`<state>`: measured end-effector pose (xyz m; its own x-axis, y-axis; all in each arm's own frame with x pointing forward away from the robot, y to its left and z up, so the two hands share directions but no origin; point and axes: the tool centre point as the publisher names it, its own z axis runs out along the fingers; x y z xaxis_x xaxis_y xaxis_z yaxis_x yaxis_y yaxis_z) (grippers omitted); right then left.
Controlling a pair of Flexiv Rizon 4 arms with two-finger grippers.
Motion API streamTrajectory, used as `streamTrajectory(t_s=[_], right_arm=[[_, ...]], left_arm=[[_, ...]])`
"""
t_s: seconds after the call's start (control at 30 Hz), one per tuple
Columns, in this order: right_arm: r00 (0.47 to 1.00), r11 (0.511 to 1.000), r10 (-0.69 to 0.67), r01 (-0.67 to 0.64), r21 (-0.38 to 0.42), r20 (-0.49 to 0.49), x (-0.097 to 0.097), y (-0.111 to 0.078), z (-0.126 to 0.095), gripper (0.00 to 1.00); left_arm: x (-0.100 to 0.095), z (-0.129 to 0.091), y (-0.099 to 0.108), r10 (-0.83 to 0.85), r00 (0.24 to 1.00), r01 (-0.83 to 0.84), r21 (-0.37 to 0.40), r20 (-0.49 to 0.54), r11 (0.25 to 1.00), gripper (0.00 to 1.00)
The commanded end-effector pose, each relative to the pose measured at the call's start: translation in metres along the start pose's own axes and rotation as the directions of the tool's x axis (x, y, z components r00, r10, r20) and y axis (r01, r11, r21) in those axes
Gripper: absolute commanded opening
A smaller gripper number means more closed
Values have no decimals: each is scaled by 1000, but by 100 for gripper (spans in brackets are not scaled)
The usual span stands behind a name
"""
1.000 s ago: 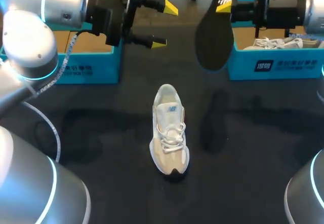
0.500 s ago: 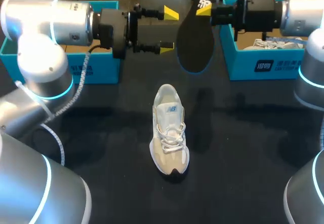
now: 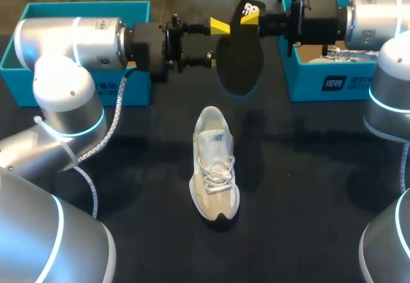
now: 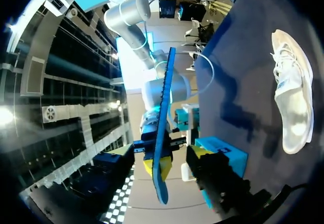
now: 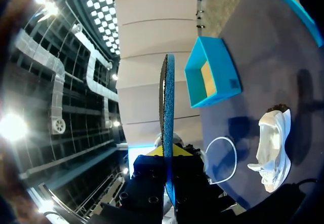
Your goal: Take the shoe out of the shoebox, open the shoe tongue, remove and reinsert the insole, then place the shoe into the shoebox
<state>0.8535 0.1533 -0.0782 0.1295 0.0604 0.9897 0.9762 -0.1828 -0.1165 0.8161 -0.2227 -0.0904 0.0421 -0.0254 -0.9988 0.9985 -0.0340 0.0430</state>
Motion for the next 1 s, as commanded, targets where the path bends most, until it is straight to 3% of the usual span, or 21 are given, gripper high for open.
streamTrajectory(t_s=[0.03, 0.13, 0.23, 0.37, 0.57, 0.6, 1.0], right_arm=[[1000, 1000, 1, -1, 4, -4, 0, -1, 5, 0], [1000, 1000, 3, -3, 7, -4, -1, -1, 6, 0], [1000, 1000, 4, -4, 4, -3, -2, -2, 5, 0], [1000, 1000, 9, -9, 1, -6, -4, -6, 6, 0], [1000, 1000, 3, -4, -18, -13, -5, -9, 5, 0], [1000, 1000, -2, 1, -25, -10, -7, -10, 4, 100], [988, 987, -156, 157, -41, 18, -24, -34, -41, 100]], left_arm=[[-1, 10, 0, 9, 1000, -9, 15, 5, 1000, 44], [0, 16, -1, 27, 1000, -27, 27, 3, 999, 40], [0, 20, 0, 24, 1000, -24, 26, 14, 999, 27], [1, 24, 1, 24, 999, -25, 33, 23, 999, 0], [1, 26, -1, 15, 999, -17, 48, 36, 999, 0], [0, 25, -2, 15, 999, -17, 46, 44, 999, 0], [3, 1, -6, 1, 999, -2, 24, 35, 1000, 0]])
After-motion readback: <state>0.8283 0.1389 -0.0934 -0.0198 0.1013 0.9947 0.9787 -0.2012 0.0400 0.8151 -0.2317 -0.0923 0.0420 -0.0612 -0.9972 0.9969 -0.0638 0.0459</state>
